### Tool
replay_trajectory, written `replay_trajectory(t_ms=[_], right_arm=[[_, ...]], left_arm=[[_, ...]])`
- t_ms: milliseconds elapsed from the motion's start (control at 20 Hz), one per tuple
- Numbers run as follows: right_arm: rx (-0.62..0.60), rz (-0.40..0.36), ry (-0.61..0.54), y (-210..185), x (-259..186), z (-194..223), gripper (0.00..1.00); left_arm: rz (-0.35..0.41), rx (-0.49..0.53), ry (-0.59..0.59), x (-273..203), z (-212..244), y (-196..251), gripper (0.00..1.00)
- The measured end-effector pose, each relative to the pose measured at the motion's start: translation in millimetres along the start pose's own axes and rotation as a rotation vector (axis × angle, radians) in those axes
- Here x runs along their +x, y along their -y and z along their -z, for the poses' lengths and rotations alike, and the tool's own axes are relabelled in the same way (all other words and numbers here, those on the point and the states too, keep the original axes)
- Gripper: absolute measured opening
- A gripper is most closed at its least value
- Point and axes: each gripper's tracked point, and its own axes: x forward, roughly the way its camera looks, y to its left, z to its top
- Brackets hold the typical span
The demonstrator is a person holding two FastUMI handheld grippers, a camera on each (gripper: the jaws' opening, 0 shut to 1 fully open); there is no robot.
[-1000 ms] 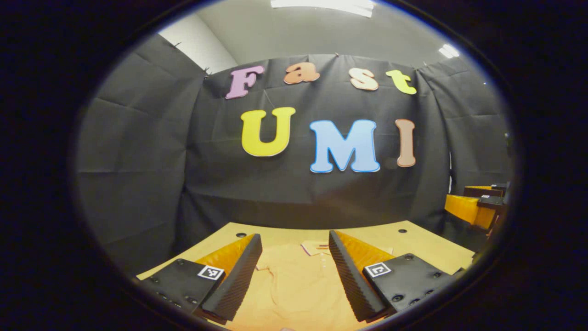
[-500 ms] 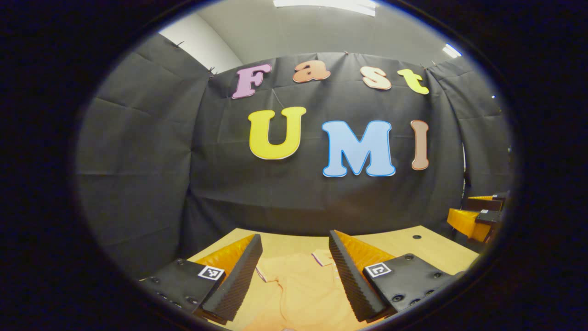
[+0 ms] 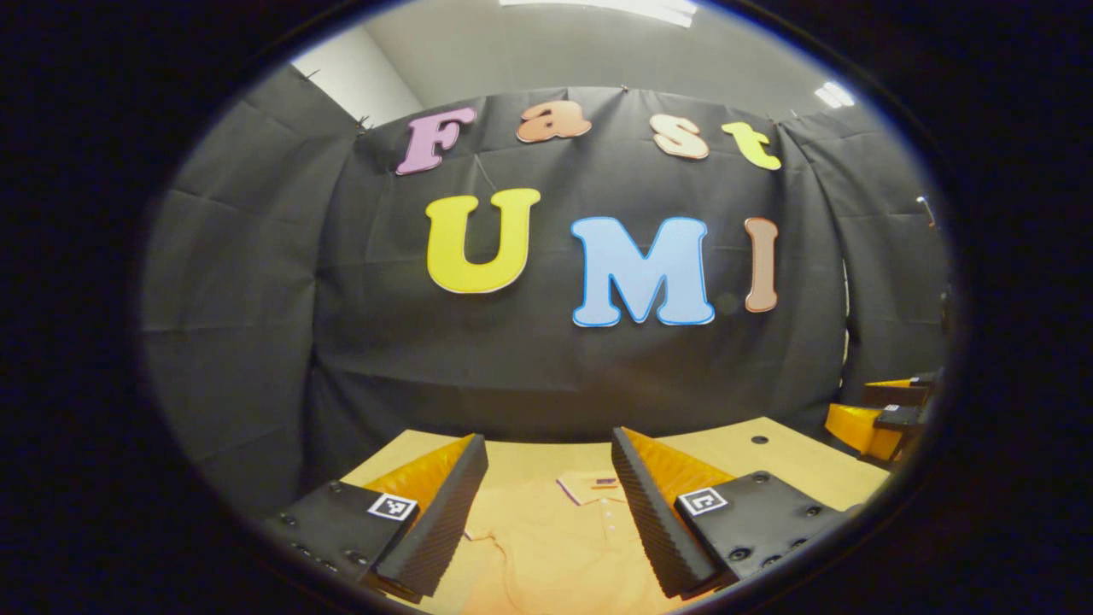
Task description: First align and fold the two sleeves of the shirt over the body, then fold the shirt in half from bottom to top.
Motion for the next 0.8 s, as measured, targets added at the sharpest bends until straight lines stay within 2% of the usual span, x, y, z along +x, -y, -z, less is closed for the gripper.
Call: replay_trajectory(t_ms=[300,800], right_arm=[[-0.010,0.016,-0.090,1,42,26,0.96],[0.021,0.028,-0.335,10,122,109,0.95]], left_arm=[[0.007,0.004,-0.023,9,10,-7,0.95],[-0.024,-0.009,-0.057,12,18,-15,0.96]])
